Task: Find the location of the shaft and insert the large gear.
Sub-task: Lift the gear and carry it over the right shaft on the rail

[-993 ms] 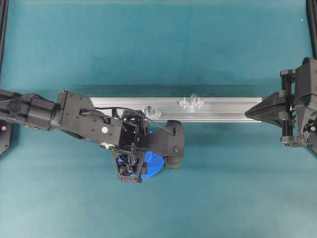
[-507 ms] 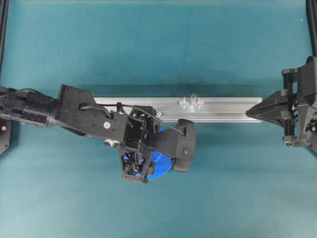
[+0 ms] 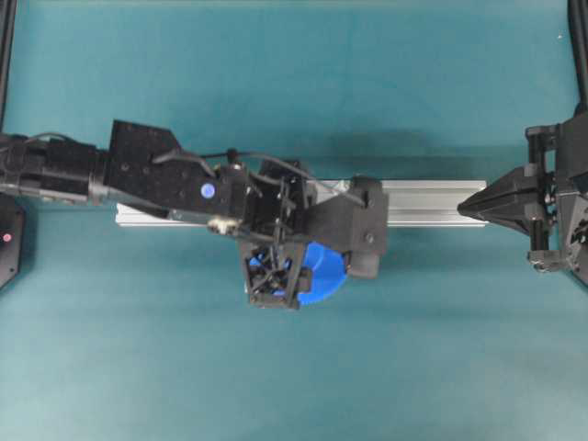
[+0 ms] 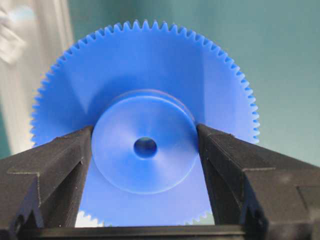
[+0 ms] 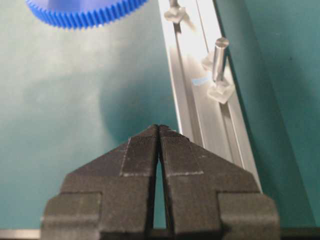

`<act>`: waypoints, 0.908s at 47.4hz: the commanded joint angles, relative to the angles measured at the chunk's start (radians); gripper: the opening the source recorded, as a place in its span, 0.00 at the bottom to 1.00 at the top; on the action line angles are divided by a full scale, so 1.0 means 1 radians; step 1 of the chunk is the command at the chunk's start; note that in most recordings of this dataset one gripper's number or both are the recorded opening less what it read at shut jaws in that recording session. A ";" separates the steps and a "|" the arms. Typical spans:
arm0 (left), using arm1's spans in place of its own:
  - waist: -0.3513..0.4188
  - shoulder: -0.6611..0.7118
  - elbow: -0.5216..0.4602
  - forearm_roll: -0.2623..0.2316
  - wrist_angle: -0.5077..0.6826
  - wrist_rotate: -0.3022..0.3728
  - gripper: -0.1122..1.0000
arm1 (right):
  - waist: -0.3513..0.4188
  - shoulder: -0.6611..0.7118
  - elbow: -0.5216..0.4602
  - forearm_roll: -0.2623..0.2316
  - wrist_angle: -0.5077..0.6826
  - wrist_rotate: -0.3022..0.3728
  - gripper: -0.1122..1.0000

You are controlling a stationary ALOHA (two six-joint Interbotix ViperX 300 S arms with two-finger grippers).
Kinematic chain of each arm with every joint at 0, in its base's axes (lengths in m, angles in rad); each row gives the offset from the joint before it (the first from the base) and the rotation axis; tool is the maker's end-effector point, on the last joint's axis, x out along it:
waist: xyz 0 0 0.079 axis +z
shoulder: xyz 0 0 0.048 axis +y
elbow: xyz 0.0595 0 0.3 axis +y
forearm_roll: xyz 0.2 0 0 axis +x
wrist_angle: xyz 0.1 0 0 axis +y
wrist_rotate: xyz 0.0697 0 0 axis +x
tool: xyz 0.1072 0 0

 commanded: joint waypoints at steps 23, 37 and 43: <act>0.052 -0.020 -0.158 0.005 0.035 0.041 0.73 | -0.002 -0.048 0.008 0.000 0.005 0.008 0.13; 0.084 -0.017 -0.212 0.006 0.058 0.078 0.73 | -0.003 -0.084 0.009 0.000 0.034 0.009 0.13; 0.097 -0.009 -0.236 0.006 0.060 0.095 0.73 | -0.003 -0.100 0.015 0.000 0.032 0.009 0.13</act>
